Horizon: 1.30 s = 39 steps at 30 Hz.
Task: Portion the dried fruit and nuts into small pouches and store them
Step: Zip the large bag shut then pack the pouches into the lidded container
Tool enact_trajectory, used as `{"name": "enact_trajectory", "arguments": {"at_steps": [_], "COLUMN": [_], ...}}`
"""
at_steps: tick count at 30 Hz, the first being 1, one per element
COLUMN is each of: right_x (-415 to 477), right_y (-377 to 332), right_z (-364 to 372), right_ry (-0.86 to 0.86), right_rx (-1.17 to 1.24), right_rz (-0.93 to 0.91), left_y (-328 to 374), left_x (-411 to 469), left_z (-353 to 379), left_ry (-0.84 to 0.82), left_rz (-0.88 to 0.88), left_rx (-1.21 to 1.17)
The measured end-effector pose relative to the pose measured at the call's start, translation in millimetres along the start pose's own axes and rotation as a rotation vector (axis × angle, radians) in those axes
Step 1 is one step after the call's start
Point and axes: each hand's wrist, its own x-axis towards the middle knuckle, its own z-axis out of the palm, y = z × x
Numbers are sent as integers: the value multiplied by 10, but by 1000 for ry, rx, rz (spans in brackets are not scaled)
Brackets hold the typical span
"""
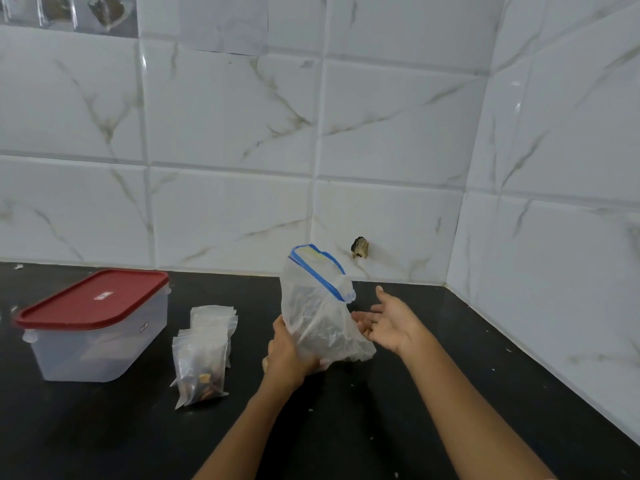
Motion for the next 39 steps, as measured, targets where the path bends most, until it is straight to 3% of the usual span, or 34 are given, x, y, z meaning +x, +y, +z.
{"name": "enact_trajectory", "arguments": {"at_steps": [8, 14, 18, 22, 25, 29, 31, 34, 39], "right_x": [166, 8, -97, 15, 164, 200, 118, -23, -282], "right_y": [-108, -354, -260, -108, -131, -324, -484, -724, -916], "right_z": [275, 333, 347, 333, 349, 314, 290, 276, 301], "right_ry": [-77, 55, 113, 54, 75, 338, 416, 436, 456], "right_rx": [-47, -136, -374, -198, -230, -670, -779, -727, -544], "right_rz": [18, -236, -140, -96, -211, -635, -792, -830, -718], "left_y": [-132, -202, -235, -338, -348, -339, -349, -345, -216], "left_x": [91, 128, 81, 78, 120, 140, 140, 140, 165], "left_z": [-53, -77, -73, -101, -112, -92, -91, -104, -146], "left_ry": [-11, -3, -30, -77, -98, -57, -14, -11, -38], "left_rz": [120, 128, 189, 278, 266, 197, 186, 165, 97], "left_rx": [61, 111, 64, -2, 21, 83, 74, 16, 113]}}
